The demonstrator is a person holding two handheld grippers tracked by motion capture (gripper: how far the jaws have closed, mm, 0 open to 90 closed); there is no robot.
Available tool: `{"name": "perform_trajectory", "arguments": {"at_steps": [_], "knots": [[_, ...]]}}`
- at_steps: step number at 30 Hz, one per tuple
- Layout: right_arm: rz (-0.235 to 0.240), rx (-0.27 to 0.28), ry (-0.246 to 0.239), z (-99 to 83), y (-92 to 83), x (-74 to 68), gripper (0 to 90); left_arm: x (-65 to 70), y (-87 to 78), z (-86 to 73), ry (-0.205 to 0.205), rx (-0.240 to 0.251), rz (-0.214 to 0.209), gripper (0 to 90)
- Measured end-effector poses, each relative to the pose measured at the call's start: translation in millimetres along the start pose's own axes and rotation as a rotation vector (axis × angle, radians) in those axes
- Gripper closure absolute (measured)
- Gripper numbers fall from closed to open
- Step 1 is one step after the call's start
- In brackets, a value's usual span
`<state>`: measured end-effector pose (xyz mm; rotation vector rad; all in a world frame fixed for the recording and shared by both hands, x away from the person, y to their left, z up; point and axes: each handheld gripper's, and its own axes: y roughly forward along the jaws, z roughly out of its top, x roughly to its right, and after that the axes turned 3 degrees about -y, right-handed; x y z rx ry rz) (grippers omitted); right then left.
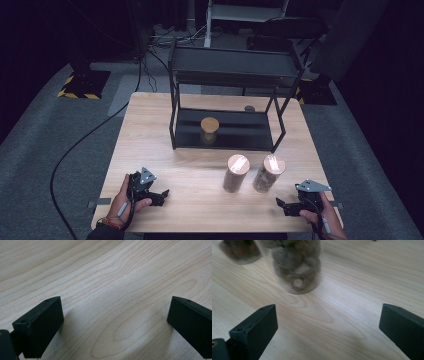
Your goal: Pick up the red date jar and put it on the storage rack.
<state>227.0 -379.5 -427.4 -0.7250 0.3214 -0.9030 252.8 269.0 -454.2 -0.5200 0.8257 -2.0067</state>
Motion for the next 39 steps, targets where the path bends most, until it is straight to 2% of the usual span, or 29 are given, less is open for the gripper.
{"name": "perform_trajectory", "arguments": {"at_steps": [12,20,24,39], "knots": [[0.085,-0.001,-0.070,16.2,-15.7,-21.0,2.1,0.1,0.0,0.0,0.000,0.000,0.000,0.4],[0.115,-0.004,-0.060,22.6,-22.1,-28.9,2.6,0.0,0.0,0.0,0.000,0.000,0.000,0.4],[0.129,-0.006,-0.071,27.5,-26.1,-36.1,2.6,0.0,0.0,0.0,0.000,0.000,0.000,0.4],[0.106,-0.010,-0.097,49.9,-32.3,-71.4,2.9,0.1,0.0,-0.1,0.000,0.000,0.000,0.4]]}}
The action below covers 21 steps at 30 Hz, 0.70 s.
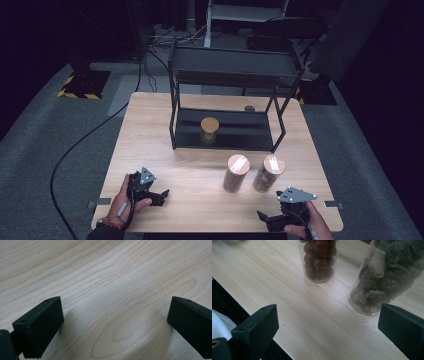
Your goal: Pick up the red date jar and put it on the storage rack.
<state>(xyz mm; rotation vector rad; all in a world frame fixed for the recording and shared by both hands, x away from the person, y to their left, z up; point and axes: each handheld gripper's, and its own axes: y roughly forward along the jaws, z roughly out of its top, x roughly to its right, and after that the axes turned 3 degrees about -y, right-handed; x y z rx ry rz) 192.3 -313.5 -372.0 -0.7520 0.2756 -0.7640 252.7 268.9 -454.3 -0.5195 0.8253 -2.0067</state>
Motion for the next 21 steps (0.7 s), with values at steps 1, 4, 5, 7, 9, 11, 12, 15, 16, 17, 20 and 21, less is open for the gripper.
{"name": "perform_trajectory", "arguments": {"at_steps": [1,4,5,7,9,11,12,15,16,17,20,21], "knots": [[-0.003,0.001,-0.001,1.9,0.1,-2.2,2.9,0.0,0.0,0.0,0.000,0.000,0.000,0.4],[-0.010,0.014,-0.001,5.6,0.0,-7.4,3.1,0.0,0.0,0.0,0.000,0.000,0.001,0.4],[-0.010,0.022,0.001,6.4,0.0,-8.7,3.6,0.0,0.0,0.0,0.000,0.000,0.000,0.4],[-0.004,0.027,0.001,9.2,-0.3,-11.2,3.7,0.2,0.0,0.0,0.000,0.000,0.000,0.4],[-0.004,0.032,-0.005,12.8,-0.7,-14.3,3.7,0.2,-0.1,0.0,0.000,0.000,0.001,0.4],[0.000,0.043,-0.012,16.0,-1.9,-16.9,4.1,0.3,0.0,-0.1,0.000,0.000,0.001,0.4],[0.006,0.048,-0.015,17.8,-1.9,-17.1,4.1,0.2,-0.1,0.0,0.000,0.000,0.001,0.5],[0.006,0.053,-0.020,24.2,-0.4,-19.7,4.0,0.4,-0.1,-0.1,0.001,0.000,0.002,0.5],[0.008,0.054,-0.022,26.1,0.3,-20.2,4.0,0.4,0.0,-0.1,0.000,0.001,0.001,0.4],[0.009,0.055,-0.021,28.0,1.1,-20.6,4.0,0.4,-0.1,-0.1,0.001,0.000,0.002,0.5],[0.005,0.052,-0.024,33.5,3.9,-22.3,4.0,0.4,0.0,-0.1,0.000,0.000,0.002,0.5],[0.004,0.053,-0.021,35.1,4.8,-22.8,4.0,0.4,-0.1,-0.1,0.001,0.000,0.002,0.5]]}}
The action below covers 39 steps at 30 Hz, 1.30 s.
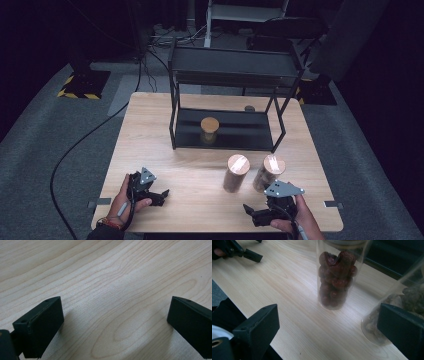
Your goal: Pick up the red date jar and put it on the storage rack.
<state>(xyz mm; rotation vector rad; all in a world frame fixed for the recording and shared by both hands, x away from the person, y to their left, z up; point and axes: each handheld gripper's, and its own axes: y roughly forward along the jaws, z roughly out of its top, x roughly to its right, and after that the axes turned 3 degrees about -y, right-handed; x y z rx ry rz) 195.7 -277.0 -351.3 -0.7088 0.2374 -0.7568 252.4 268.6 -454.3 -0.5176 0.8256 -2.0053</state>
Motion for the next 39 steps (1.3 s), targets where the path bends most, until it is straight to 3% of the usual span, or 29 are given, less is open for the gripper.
{"name": "perform_trajectory", "arguments": {"at_steps": [20,34,39], "knots": [[-0.009,-0.031,0.002,42.1,26.4,-9.1,3.3,0.0,0.0,-0.1,0.001,0.001,0.000,0.5],[-0.061,-0.035,0.015,54.2,42.0,-11.4,2.8,0.0,0.0,-0.1,0.001,0.000,-0.001,0.5],[-0.060,-0.038,0.021,56.2,45.5,-8.6,2.8,0.0,0.0,-0.1,0.001,0.000,-0.001,0.5]]}}
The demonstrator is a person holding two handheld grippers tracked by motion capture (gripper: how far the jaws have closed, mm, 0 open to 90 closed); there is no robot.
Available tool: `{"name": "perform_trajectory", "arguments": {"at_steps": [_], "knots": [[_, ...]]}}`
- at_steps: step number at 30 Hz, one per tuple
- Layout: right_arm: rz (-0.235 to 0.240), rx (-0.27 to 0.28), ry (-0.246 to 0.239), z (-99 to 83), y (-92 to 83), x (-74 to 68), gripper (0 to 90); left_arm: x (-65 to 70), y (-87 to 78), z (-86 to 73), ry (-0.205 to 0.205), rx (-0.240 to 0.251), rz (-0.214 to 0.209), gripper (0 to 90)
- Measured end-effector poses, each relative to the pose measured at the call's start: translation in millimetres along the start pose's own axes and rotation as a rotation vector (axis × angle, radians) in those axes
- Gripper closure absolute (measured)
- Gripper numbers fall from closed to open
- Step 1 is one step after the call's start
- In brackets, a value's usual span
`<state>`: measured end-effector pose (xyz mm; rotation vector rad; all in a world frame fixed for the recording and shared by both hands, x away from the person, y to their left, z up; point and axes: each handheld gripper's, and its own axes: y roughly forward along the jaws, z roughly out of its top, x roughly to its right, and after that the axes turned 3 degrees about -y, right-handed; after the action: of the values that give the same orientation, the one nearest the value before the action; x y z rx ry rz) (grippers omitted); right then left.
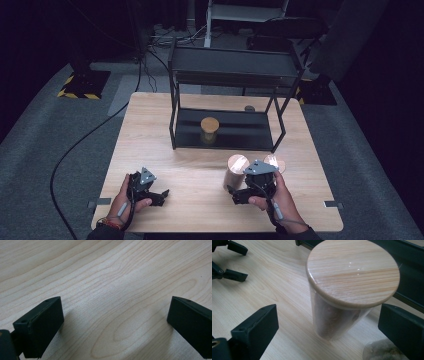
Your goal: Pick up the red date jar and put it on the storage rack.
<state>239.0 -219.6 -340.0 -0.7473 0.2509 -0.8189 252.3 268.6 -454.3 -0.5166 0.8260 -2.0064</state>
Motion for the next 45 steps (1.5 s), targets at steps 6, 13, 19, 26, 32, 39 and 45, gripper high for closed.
{"name": "perform_trajectory", "arguments": {"at_steps": [6,13,19,26,32,39,45], "knots": [[-0.006,-0.015,-0.005,4.1,5.2,2.2,2.9,0.1,0.0,0.0,0.000,0.000,0.000,0.5],[-0.011,-0.012,0.000,8.6,8.1,4.6,4.0,0.1,0.0,-0.1,0.000,0.000,0.000,0.5],[-0.008,-0.026,-0.005,14.5,12.0,7.6,4.5,0.1,-0.1,-0.1,0.000,0.000,0.000,0.5],[-0.008,-0.058,-0.031,25.5,20.5,10.4,5.2,0.1,-0.1,0.0,-0.001,-0.001,0.000,0.5],[0.005,-0.114,-0.071,42.2,30.3,14.2,9.9,0.1,-0.1,-0.1,-0.001,0.000,0.000,0.5],[0.048,-0.165,-0.074,53.0,43.6,25.5,19.9,0.0,-0.1,-0.1,0.000,0.000,0.000,0.5],[0.064,-0.165,-0.063,53.7,43.1,31.0,23.0,0.0,-0.1,0.0,-0.001,-0.001,0.000,0.5]]}}
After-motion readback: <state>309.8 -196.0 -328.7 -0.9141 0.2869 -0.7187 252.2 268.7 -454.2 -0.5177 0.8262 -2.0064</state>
